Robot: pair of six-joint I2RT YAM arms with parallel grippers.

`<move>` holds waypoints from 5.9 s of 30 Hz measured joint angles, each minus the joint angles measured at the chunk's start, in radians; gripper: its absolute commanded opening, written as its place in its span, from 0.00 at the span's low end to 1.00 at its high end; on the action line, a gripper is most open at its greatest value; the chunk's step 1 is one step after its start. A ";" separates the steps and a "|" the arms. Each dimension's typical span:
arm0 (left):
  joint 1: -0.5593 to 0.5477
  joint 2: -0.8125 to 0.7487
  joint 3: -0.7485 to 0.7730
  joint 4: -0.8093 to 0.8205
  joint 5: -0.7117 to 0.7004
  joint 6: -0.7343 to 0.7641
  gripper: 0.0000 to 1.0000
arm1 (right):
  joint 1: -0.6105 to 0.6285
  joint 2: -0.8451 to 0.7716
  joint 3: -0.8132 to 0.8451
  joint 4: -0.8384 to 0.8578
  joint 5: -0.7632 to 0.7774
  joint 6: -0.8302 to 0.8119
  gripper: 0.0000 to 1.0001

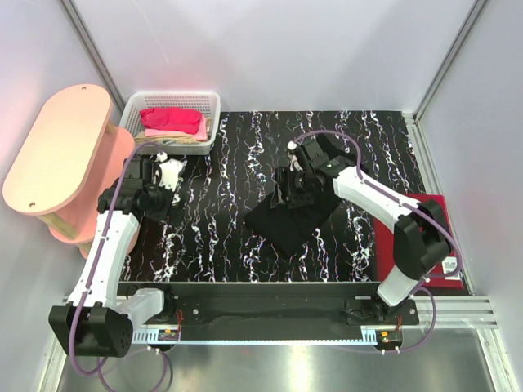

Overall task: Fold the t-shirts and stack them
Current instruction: Fold the tshirt

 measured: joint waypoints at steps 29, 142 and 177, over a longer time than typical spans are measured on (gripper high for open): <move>0.000 -0.001 -0.011 -0.024 0.005 0.035 0.99 | -0.051 -0.124 -0.108 0.096 -0.154 0.090 0.78; 0.045 -0.088 -0.042 0.021 -0.116 0.036 0.99 | 0.335 0.095 0.210 -0.210 0.304 -0.068 0.07; -0.461 0.432 0.286 -0.040 0.061 0.040 0.99 | -0.020 0.316 0.128 -0.013 0.209 -0.168 0.71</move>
